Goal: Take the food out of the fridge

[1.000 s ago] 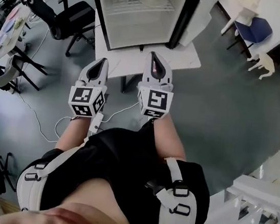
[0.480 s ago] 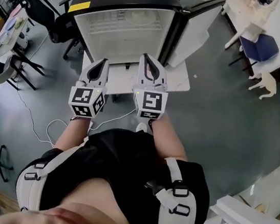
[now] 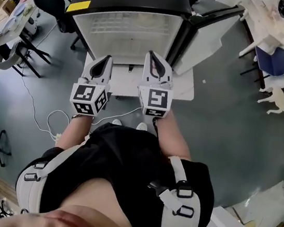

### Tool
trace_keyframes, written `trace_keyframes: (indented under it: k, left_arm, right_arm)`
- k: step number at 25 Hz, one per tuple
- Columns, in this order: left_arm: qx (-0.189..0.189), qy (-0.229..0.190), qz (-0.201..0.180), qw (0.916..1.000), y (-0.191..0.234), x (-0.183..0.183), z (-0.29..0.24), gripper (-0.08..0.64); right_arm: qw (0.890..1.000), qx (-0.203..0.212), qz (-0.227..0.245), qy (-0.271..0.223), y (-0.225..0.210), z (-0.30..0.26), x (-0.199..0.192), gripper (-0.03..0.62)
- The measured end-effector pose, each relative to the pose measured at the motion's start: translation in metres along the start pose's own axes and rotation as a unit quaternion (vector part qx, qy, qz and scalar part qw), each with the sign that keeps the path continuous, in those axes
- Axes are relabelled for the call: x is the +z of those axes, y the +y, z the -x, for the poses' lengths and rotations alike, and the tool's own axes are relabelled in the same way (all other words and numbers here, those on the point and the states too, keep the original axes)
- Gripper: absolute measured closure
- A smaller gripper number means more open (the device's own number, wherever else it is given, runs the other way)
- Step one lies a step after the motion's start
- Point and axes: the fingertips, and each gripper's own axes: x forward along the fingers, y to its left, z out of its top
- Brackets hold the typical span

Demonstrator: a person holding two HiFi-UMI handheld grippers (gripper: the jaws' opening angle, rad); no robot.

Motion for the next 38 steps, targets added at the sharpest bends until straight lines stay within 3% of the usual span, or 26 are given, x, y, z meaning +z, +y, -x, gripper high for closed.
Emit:
trace_keyframes:
  k: [8,12,15,17,22,28,32,38]
  left_arm:
    - [-0.014,0.008,0.007,0.9998,0.008,-0.004,-0.026,0.558]
    - [-0.023,0.008,0.004,0.9997,0.011,-0.002,-0.034,0.558]
    - [-0.027,0.005,0.003,0.9996,0.015,0.000,-0.038,0.558]
    - [-0.024,0.001,0.005,0.9997,0.020,0.001,-0.040,0.558]
    - [-0.021,0.002,0.013,0.9997,0.029,-0.003,-0.041,0.558]
    - [-0.011,-0.006,0.015,0.9998,0.039,-0.001,-0.041,0.558]
    - [-0.007,-0.004,0.015,0.9999,0.044,-0.002,-0.039,0.558]
    - [0.003,-0.001,0.017,0.9998,0.055,-0.006,-0.035,0.558]
  right_arm:
    - [0.999,0.021,0.030,0.016,-0.004,-0.020,-0.009,0.586]
    - [0.992,0.063,0.104,0.026,0.006,-0.031,-0.013,0.584]
    - [0.980,0.097,0.171,0.030,0.014,-0.038,-0.016,0.484]
    - [0.969,0.103,0.220,0.034,0.014,-0.045,-0.022,0.455]
    - [0.929,0.094,0.344,0.094,0.002,-0.066,-0.045,0.423]
    - [0.897,0.109,0.396,0.166,-0.001,-0.096,-0.067,0.407]
    - [0.866,0.118,0.438,0.212,-0.001,-0.115,-0.085,0.382]
    - [0.828,0.123,0.491,0.240,-0.006,-0.137,-0.106,0.379]
